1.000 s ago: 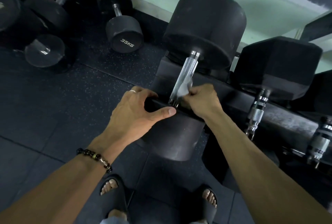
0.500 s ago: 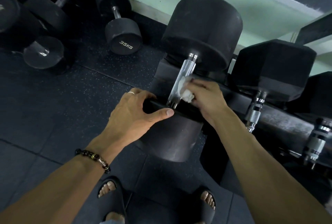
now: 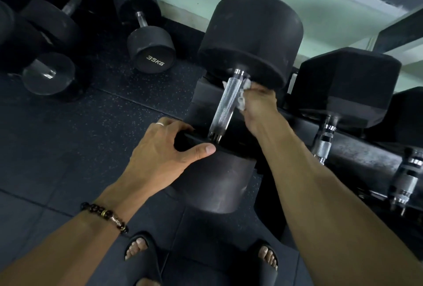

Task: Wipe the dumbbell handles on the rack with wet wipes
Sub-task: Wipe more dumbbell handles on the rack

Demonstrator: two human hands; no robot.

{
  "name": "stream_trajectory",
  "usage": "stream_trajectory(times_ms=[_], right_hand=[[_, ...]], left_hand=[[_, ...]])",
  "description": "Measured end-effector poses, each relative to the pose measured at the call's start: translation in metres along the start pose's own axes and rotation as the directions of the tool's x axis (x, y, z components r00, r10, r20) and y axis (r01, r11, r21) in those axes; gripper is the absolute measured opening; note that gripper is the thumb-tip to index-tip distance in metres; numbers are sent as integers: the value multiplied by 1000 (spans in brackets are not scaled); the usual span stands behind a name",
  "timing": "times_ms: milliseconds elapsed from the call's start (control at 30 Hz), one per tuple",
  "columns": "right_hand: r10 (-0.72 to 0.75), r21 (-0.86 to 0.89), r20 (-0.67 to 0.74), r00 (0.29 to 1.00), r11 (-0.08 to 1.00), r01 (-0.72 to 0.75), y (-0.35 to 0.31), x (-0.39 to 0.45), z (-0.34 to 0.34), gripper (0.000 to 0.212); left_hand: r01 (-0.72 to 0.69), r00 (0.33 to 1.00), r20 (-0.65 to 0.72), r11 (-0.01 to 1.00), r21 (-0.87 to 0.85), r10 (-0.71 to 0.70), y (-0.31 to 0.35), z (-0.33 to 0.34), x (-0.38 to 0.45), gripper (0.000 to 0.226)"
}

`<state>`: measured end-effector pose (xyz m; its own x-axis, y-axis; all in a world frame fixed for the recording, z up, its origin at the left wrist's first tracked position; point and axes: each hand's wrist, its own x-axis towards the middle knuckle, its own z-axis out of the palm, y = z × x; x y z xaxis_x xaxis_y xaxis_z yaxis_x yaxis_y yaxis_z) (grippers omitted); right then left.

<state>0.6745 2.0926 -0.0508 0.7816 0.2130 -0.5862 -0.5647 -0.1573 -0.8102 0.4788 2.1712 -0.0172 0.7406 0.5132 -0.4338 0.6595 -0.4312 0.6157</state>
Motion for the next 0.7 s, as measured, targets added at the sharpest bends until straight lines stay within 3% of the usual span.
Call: stream_trajectory(times_ms=[67,167,300,400,467,533,600,667,700], right_hand=[[80,20,154,985,996,-84,6,-14,-10,13],[107,-111,344,933,991,-72,14,-25,-25,38],[40,73,197,980,996,-55,-7,4,-5,44],[169,135,373,912,963,-234,10,-6,-16,41],[233,0,459,857,965,-262,19,-14,-31,37],[184,51,433,882,972,-228,15,-4,-30,41],[123,251,365,923,942,-224,10,17,-20,44],[112,358,383,917,897,-259,16,21,-15,44],[118,327,428,896,904,-275,21,12,-19,49]], left_hand=[[9,1000,6,1000,-2,-9,0,0,-1,85],[5,1000,17,1000,6,-5,-1,-1,-1,86],[4,1000,28,1000,15,-4,-1,-2,0,86],[-5,1000,27,1000,22,5,-1,-1,0,88],[-5,1000,29,1000,16,5,-1,-2,0,88],[2,1000,31,1000,14,-2,0,-2,0,88],[-3,999,34,1000,18,3,-1,-1,1,88],[-8,999,38,1000,23,7,-2,-2,1,88],[-6,999,43,1000,18,5,-2,-2,1,87]])
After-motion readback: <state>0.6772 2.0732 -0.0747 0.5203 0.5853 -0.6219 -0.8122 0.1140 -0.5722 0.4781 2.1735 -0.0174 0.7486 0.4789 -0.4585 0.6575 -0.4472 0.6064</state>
